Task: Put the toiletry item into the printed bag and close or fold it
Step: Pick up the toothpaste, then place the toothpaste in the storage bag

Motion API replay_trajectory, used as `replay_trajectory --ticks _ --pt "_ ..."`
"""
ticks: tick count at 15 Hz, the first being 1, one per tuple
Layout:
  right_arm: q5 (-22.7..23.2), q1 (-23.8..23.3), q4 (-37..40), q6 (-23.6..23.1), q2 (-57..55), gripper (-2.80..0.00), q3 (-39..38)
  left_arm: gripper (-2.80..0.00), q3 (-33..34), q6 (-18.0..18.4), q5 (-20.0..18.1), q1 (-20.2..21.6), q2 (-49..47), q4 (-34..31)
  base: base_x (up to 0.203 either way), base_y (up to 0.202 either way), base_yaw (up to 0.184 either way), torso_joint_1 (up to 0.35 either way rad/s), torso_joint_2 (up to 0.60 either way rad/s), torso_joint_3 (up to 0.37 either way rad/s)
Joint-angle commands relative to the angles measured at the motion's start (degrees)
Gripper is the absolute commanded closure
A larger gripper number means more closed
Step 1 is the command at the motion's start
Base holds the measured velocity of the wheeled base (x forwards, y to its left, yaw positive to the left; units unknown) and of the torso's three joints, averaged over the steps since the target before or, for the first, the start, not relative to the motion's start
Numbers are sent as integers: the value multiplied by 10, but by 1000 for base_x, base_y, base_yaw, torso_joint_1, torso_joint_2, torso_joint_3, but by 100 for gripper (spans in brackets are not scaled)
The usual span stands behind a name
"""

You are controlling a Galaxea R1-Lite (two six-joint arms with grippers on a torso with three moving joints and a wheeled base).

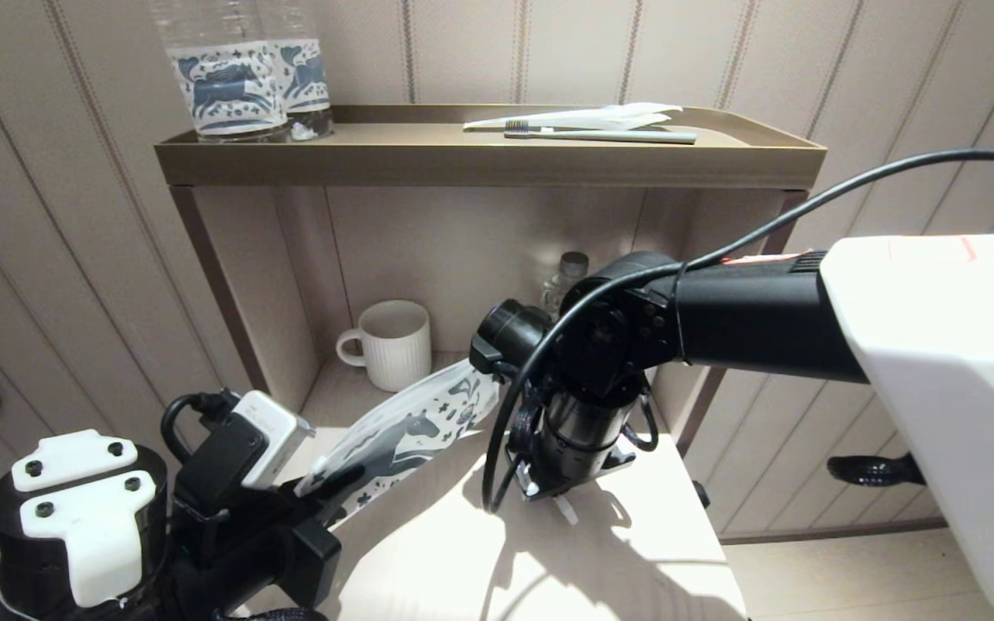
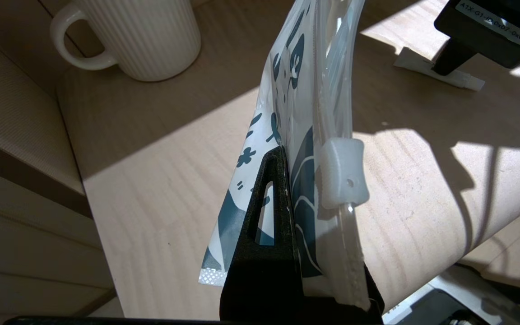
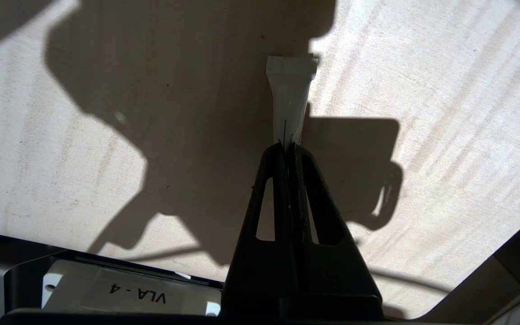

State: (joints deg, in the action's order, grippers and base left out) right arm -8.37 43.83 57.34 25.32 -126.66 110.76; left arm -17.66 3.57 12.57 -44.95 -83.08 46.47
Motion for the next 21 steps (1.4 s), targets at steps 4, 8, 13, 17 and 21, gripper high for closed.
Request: replay_trajectory --ticks 4,8,13,17,21 --pt "-18 2 6 1 34 0 -6 0 2 0 1 -3 -2 3 0 0 0 0 0 0" --pt "-32 1 7 -1 69 0 -31 0 3 0 0 -7 -7 2 0 0 0 0 0 0" --pt "-40 0 8 -4 129 0 -63 0 14 18 -2 -8 -64 26 0 0 0 0 0 0" --pt "-40 -3 12 -23 162 0 -63 0 21 92 -5 -8 -151 179 0 0 0 0 0 0" --pt "-40 -10 41 -52 164 0 -24 0 51 192 -62 -8 -215 333 0 0 0 0 0 0"
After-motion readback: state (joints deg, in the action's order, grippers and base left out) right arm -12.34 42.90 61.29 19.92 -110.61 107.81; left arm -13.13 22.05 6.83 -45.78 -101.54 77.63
